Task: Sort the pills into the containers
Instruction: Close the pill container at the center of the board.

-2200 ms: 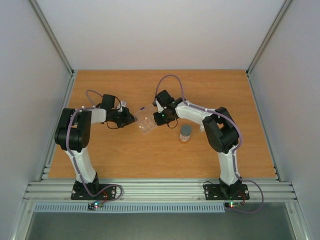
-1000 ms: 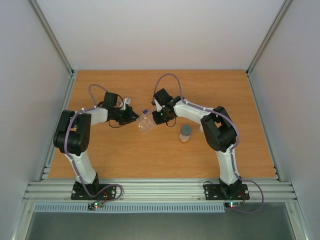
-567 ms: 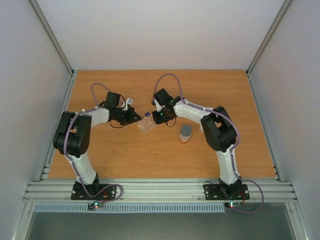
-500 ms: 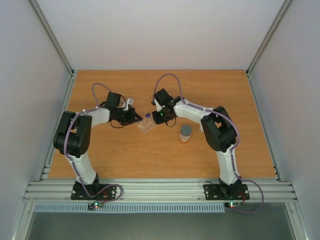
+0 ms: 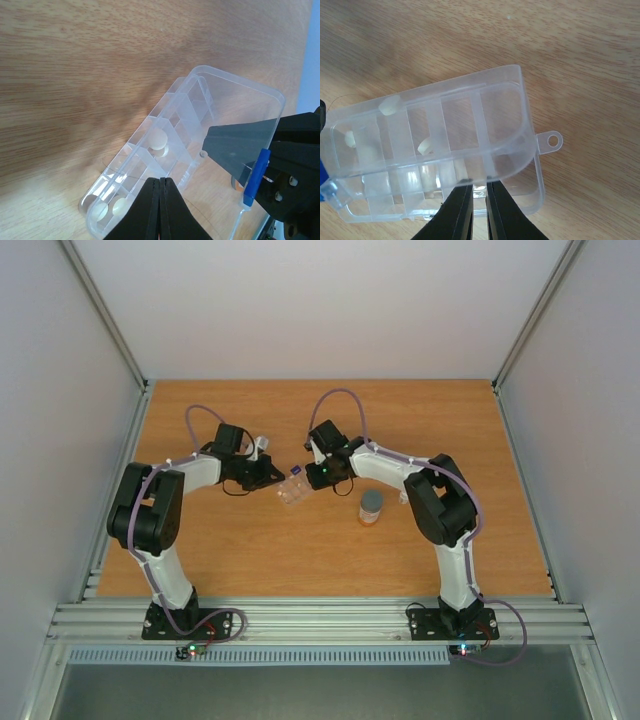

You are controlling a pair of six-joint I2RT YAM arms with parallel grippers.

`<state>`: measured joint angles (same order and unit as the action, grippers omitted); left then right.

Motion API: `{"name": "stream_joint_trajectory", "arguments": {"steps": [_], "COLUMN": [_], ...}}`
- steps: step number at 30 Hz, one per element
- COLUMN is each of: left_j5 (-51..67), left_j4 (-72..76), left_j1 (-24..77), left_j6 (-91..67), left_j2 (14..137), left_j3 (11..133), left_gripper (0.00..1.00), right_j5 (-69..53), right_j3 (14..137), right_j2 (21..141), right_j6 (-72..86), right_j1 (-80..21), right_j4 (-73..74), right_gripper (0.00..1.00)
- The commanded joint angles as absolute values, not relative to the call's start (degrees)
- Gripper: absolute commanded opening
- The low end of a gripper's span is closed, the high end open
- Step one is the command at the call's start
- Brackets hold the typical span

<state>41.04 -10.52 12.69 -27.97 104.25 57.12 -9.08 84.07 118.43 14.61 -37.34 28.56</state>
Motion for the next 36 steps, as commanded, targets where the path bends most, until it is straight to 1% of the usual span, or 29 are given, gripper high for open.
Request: {"name": "stream_joint_trajectory", "arguments": {"steps": [1,19,27,36], "left_j5": [40.86,39.99,39.9,39.86], "left_j4": [-10.91,-10.44,-10.35,-10.25], "left_j1": [13.43,13.93,14.02,14.12], "left_j6": [-26.89,-27.25,-27.25,-27.25], "left_j2": [102.3,101.87,101.84,101.69], "left_j3": [57.95,57.38,57.52,57.81], "left_gripper": [0.01,0.01,0.01,0.01], "right_j5": [-6.86,-7.41,-5.89,-4.75], "right_j3": [82.73,79.65,79.41,73.58], "right_j2": [115.83,111.8,110.45,107.05], "right_j6": [15.6,16.61,16.52,17.6], "right_j1": [-37.62,-37.53,-37.53,-37.58], "right_j4": [27.45,22.97,24.61,25.68], "right_gripper": [0.1,0.12,0.14,0.12]}}
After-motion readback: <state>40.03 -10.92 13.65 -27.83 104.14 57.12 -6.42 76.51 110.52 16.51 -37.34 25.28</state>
